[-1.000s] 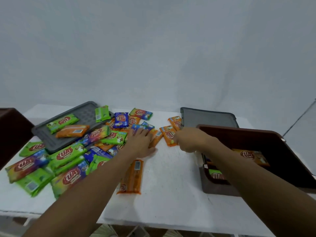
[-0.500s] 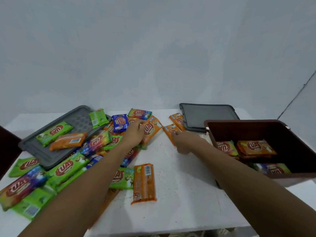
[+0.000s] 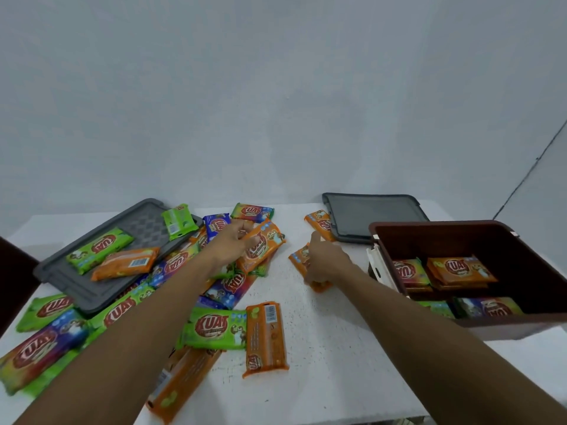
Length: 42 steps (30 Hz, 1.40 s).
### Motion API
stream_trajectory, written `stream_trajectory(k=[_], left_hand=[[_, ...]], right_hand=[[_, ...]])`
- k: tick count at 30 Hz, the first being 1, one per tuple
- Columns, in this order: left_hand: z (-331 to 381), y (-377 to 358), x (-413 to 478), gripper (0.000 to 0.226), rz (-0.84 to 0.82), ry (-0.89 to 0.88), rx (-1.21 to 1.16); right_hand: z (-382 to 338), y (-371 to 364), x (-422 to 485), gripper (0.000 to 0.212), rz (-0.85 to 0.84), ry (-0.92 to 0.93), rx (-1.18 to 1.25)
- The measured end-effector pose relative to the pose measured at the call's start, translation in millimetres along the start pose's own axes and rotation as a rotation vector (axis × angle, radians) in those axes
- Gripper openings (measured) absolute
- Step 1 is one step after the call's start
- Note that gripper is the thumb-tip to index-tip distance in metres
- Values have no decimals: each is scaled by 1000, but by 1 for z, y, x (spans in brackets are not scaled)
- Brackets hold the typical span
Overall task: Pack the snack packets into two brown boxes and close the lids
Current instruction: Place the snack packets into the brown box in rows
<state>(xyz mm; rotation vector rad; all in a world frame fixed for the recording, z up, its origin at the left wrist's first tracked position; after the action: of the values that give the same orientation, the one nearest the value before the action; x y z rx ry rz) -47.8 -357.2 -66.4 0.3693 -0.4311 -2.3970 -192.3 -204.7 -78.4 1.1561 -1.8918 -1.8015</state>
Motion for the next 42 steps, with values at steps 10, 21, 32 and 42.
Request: stream_trajectory(k=[10,21,32,42], left_hand=[[30,-8,-8,54,40,24,-28],[140,-108,-10,50,-58,-265,264],[211,-266,-11,71,-210,-589,1037],[185,-309,-17,54,-262,-552,1552]], right_hand=[[-7,75,-27,17,4,188,-74],[149,154,-57,26,-34,105,371],[269,114,-60,61,52,359,-326],[291,97,-49,47,170,428,-470]])
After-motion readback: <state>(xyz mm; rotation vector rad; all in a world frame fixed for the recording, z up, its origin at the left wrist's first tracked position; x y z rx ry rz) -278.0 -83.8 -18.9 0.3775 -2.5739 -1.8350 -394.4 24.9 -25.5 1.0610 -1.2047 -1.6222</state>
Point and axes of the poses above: each hand's wrist, its own x-axis towards the middle knuckle, its own y-axis out of the back of the hand, z = x × y, the point moved 7 cm from there along x, towards the middle knuckle, and after that the axes turned 2 degrees about -y, right-handed, at the moved point
